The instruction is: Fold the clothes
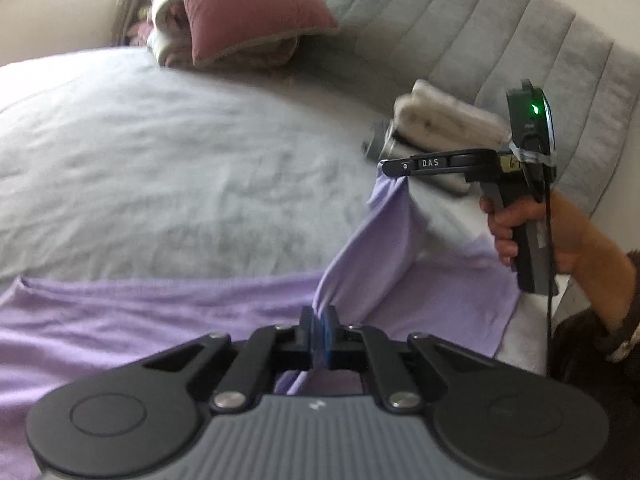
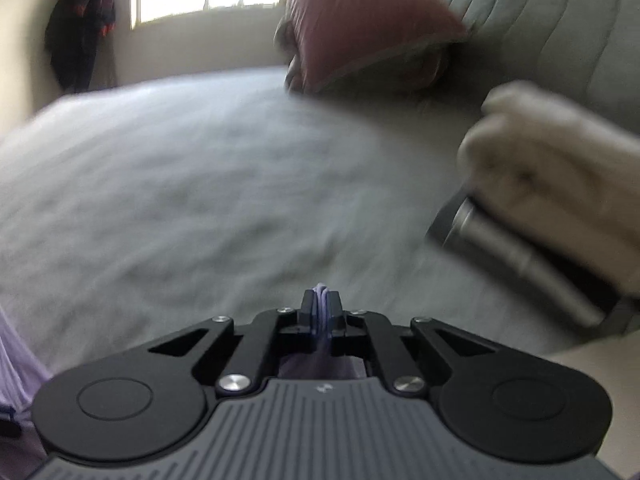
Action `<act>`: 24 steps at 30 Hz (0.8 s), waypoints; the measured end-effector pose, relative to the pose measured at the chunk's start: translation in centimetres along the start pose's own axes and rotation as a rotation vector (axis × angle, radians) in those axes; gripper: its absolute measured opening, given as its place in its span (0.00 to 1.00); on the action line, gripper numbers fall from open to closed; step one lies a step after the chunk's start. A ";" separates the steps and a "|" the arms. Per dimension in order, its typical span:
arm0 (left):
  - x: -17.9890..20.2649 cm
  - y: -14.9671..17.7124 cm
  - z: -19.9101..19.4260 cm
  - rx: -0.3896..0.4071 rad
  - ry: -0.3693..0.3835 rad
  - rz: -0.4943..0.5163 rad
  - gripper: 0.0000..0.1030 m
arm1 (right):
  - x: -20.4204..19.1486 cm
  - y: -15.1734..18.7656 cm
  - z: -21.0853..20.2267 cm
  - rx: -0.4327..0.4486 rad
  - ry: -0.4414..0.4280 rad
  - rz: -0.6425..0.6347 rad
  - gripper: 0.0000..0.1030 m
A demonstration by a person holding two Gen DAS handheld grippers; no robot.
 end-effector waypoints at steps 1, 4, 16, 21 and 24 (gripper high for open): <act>0.1 -0.2 -0.5 0.027 0.009 -0.001 0.04 | 0.3 -0.3 -0.8 0.033 0.002 0.021 0.04; 0.5 -0.3 -1.6 0.066 0.041 0.000 0.04 | 1.5 -0.7 -2.7 0.097 0.003 0.083 0.04; 2.4 2.4 -1.3 -0.039 0.108 0.112 0.04 | 4.8 4.3 -6.7 0.040 0.010 0.178 0.04; 2.7 3.0 -1.9 -0.068 0.116 0.147 0.04 | 5.7 7.4 -8.2 -0.017 -0.024 0.174 0.04; 2.6 3.2 -2.4 -0.102 0.146 0.148 0.04 | 5.2 8.9 -8.9 -0.045 -0.048 0.120 0.04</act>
Point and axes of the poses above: each gripper's, at about its wrist camera, not at the fingertips, and z roughly the way its jaws point, x to its right, y to its underside, the point moved 1 cm from there along z, roughly the way its jaws point, and after that the axes turned 2 degrees about -z, right-handed, at the moved point
